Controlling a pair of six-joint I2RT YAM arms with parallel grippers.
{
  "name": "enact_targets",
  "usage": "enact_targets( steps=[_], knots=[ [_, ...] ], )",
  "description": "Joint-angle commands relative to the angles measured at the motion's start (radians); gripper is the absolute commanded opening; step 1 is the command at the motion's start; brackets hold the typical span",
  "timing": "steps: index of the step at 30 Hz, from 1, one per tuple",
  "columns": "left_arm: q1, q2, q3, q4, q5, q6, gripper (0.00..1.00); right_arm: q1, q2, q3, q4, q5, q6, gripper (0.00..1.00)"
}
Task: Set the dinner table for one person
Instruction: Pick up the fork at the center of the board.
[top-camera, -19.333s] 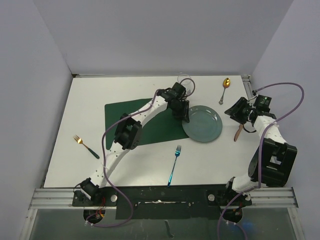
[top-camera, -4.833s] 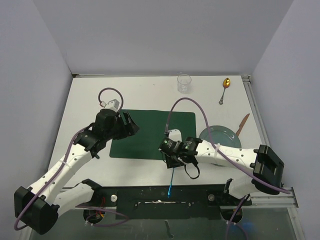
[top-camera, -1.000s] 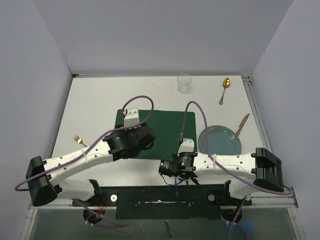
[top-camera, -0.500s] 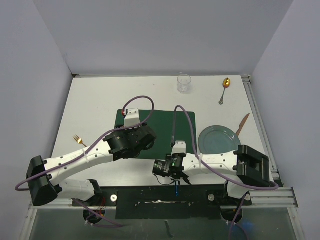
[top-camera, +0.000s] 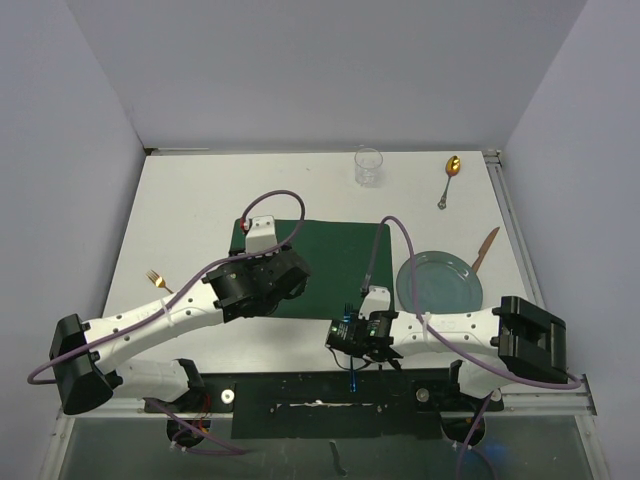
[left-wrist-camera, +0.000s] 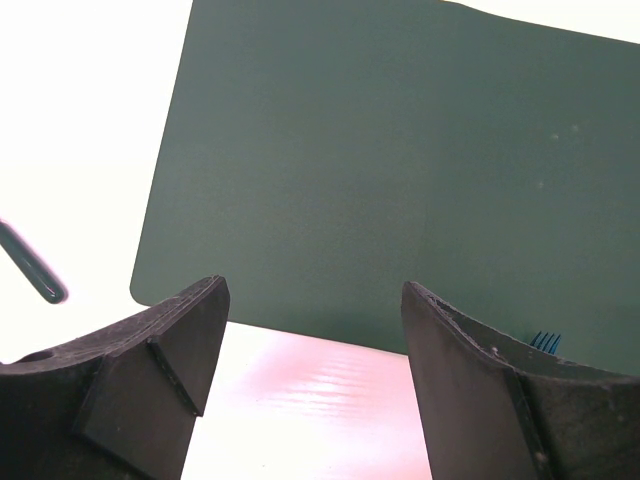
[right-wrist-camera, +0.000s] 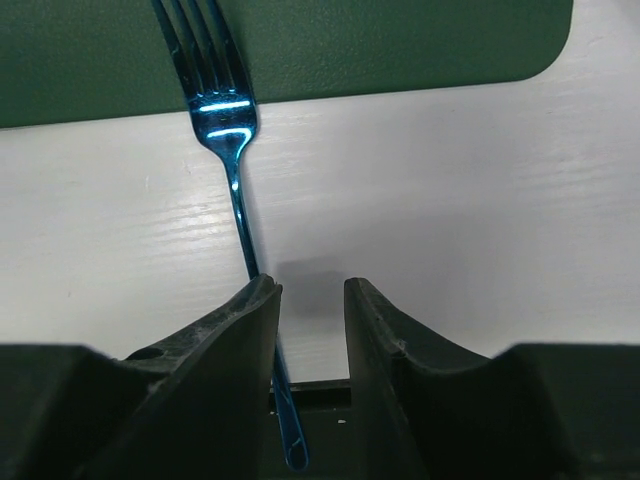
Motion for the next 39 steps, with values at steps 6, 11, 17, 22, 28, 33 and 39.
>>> enact_targets(
  steps=[6, 11, 17, 22, 28, 33, 39],
  knots=[
    [0.007, -0.033, 0.0, 0.015, -0.029, -0.013, 0.69, -0.012, 0.0, 0.027, 0.096, 0.015, -0.012, 0.33],
    [0.008, -0.041, -0.003, 0.013, -0.031, -0.013, 0.69, -0.034, 0.041, 0.041, 0.125, 0.004, -0.046, 0.33],
    [0.014, -0.057, -0.014, 0.006, -0.034, -0.016, 0.69, -0.047, 0.104, 0.052, 0.166, -0.021, -0.079, 0.32],
    [0.02, -0.072, -0.023, 0.007, -0.036, -0.016, 0.69, -0.059, 0.139, 0.057, 0.191, -0.032, -0.094, 0.12],
    [0.028, -0.072, -0.033, 0.017, -0.033, -0.013, 0.7, -0.064, 0.155, 0.065, 0.189, -0.034, -0.101, 0.0],
    [0.039, -0.067, -0.049, 0.039, -0.021, -0.006, 0.7, -0.056, 0.099, 0.089, 0.133, 0.011, -0.094, 0.0],
    [0.055, -0.057, -0.068, 0.074, -0.001, 0.011, 0.7, -0.051, -0.029, 0.198, -0.058, 0.161, -0.097, 0.0]
  ],
)
